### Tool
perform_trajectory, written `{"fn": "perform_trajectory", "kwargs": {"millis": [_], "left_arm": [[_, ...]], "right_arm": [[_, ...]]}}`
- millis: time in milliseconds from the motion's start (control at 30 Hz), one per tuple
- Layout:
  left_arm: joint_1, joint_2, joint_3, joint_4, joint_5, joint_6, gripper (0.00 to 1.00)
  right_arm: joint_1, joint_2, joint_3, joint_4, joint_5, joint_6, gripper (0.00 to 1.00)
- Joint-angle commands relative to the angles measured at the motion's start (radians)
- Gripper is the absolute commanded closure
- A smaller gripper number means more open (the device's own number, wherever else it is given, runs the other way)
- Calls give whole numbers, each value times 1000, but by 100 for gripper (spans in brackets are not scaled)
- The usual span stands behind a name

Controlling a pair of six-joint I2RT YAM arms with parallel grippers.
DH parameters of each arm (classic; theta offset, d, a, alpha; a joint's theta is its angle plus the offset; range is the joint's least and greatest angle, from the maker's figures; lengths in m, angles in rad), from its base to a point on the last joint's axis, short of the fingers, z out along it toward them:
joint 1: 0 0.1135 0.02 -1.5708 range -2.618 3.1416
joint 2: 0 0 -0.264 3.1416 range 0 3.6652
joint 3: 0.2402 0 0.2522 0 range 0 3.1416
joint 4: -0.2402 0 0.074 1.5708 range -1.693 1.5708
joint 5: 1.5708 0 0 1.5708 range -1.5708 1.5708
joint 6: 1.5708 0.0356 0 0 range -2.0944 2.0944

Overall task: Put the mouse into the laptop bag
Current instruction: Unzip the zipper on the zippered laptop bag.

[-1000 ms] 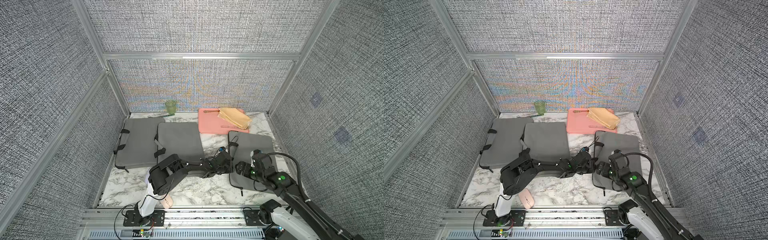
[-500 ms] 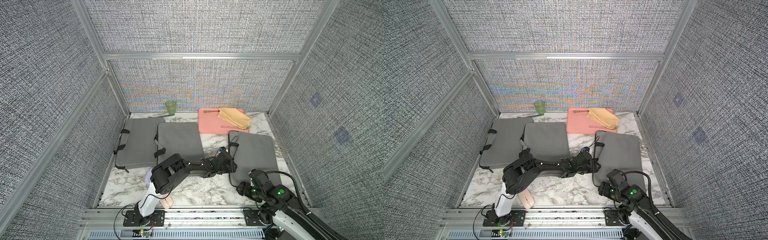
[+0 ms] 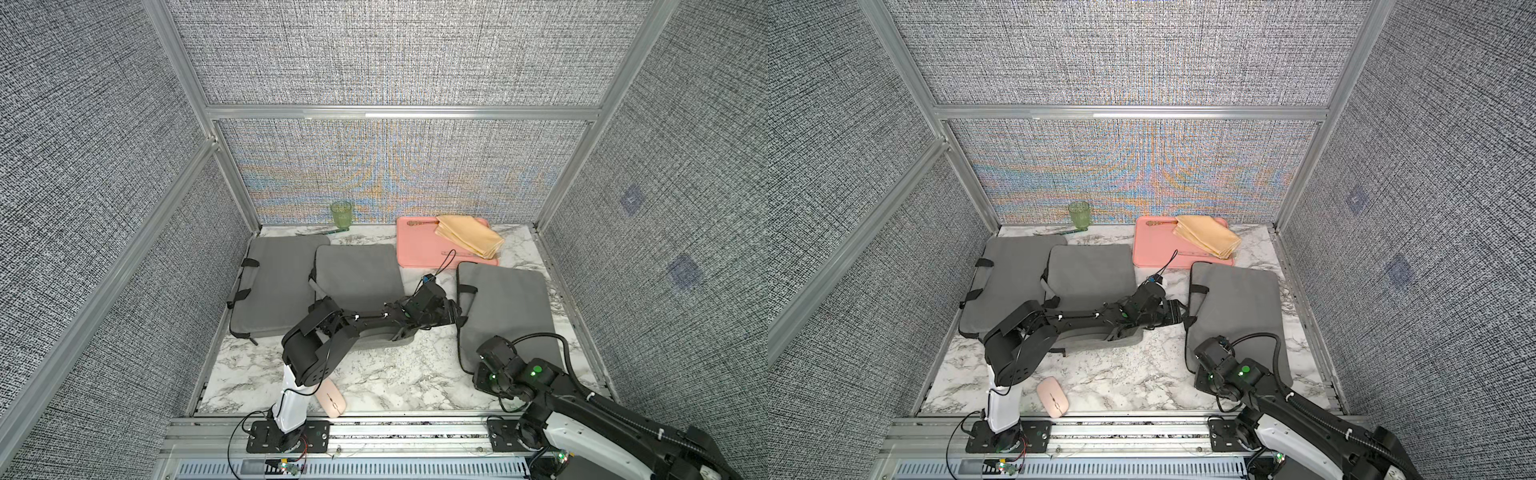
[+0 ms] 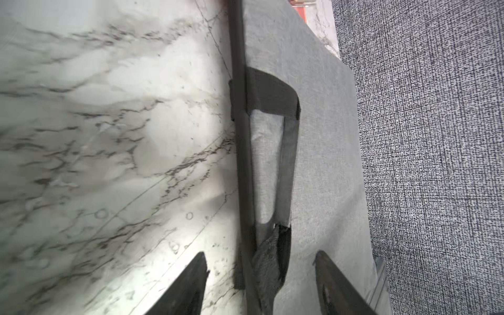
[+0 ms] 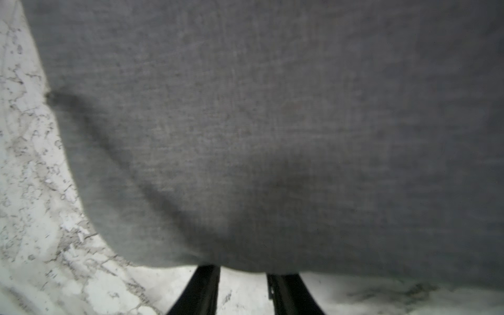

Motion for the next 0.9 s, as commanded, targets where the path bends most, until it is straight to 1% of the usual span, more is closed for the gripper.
{"fn": "perform_trajectory", "kwargs": {"millis": [0,133,167,267,400,567,633,700,733,767,800,833,867], "left_arm": [[25,-36,-24,5,1,21,35],[58,-43,-21,-11,-9,47,34],[66,-33,-8,-20,-7,55,34],[84,10,63,-43,26,80,33],[89,164,228,-61,89,108,33],[91,351,451,-112,135,94,28],[91,417,537,-122,149,98,24],[91,489,625,-151,179,79,24],[89,513,648,-142,194,69,26],[89,535,661,-125,205,55,31],[89,550,660,-96,213,38,49],[89,552,649,-67,215,27,74],[89,546,633,-49,203,10,96]], "right_arm": [[21,15,-2,-56,58,45,80],[37,24,5,-65,81,59,97],[39,28,6,-68,82,61,100],[43,14,12,-85,87,63,100],[44,-64,10,-125,100,72,100],[44,-147,0,-155,104,78,100],[44,-156,1,-146,96,75,100],[45,-142,2,-120,89,72,100],[44,-137,3,-107,85,70,100],[44,-111,6,-91,78,65,100],[45,-91,9,-73,65,56,100],[46,-77,14,-56,50,46,100],[53,-59,17,-35,34,39,100]]}}
